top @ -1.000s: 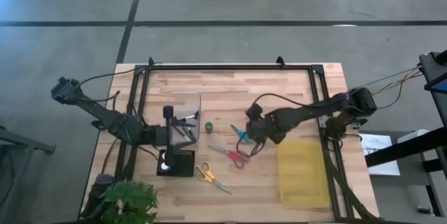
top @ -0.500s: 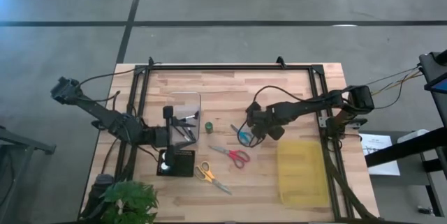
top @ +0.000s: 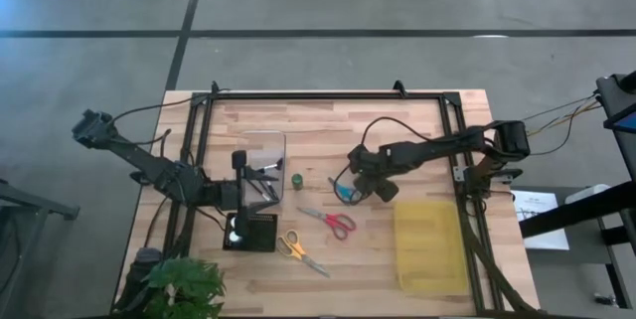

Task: Pick & Place Paint Supplies
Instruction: Put the orange paint bottle into the black basket

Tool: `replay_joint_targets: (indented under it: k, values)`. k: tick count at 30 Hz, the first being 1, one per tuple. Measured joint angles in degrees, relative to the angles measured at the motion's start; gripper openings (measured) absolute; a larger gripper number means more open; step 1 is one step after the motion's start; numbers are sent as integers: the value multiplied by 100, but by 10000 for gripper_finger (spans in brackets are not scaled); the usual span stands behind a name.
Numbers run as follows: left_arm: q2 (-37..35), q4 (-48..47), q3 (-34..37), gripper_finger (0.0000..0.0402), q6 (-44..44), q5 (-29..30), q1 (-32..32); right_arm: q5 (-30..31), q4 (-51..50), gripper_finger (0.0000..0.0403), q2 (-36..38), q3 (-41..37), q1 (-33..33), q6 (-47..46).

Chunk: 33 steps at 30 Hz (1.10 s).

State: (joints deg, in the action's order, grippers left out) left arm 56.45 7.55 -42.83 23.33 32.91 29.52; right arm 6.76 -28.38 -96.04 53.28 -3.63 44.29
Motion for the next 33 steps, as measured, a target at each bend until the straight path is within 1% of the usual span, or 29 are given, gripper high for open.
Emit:
replay_joint_targets:
  k: [9, 14, 18, 21, 29, 33]
  values:
    - [0, -6, 0, 246, -39, -42, 0, -337, -106, 347, -523, 183, -103, -238]
    - [0, -9, 0, 246, -39, -43, 0, -463, -329, 347, -611, 339, -234, -482]
    - [0, -11, 0, 246, -46, -44, 0, -725, -449, 341, -620, 417, -383, -759]
    - [0, -11, 0, 246, -81, -55, 0, -884, -492, 318, -633, 453, -447, -865]
    - [0, -13, 0, 246, -79, -103, 0, -1075, -568, 214, -639, 463, -477, -913]
    - [0, -13, 0, 246, -78, -103, 0, -1195, -580, 173, -639, 461, -488, -965]
